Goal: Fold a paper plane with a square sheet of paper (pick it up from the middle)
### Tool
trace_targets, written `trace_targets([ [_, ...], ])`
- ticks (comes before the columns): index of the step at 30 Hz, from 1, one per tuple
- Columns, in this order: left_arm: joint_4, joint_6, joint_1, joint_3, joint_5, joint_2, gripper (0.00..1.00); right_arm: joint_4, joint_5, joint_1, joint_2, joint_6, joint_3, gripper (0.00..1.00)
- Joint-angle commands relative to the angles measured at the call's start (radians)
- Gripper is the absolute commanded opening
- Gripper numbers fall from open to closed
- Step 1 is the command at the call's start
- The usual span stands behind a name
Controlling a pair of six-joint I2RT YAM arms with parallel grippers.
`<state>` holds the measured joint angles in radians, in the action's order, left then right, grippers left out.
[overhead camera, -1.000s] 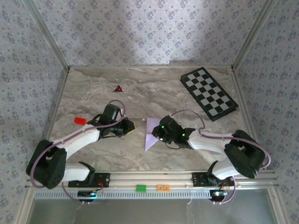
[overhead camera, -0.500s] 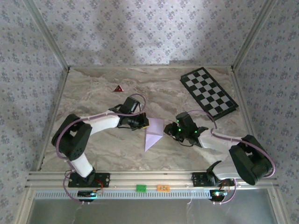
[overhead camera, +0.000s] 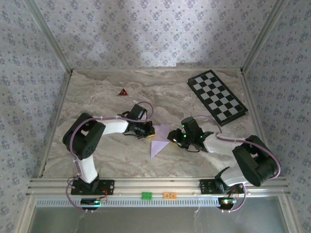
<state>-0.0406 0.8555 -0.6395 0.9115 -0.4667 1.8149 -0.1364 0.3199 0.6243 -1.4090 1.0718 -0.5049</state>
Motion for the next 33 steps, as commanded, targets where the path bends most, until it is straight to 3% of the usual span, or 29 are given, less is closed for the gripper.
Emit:
trace_targets([
  [1,0.034,0.017,0.006,-0.062,-0.018,0.021,0.00,-0.015,0.019,0.009,-0.018,-0.007,-0.026,0.39],
  [17,0.015,0.002,0.006,-0.046,-0.038,0.026,0.00,-0.145,0.100,-0.037,-0.047,0.038,-0.018,0.39],
  [25,0.021,0.005,0.006,-0.048,-0.043,0.027,0.00,-0.368,0.192,-0.076,-0.110,0.099,0.021,0.39],
  [33,0.016,0.004,0.005,-0.047,-0.040,0.015,0.00,-0.306,0.224,-0.083,-0.192,0.042,-0.052,0.38],
])
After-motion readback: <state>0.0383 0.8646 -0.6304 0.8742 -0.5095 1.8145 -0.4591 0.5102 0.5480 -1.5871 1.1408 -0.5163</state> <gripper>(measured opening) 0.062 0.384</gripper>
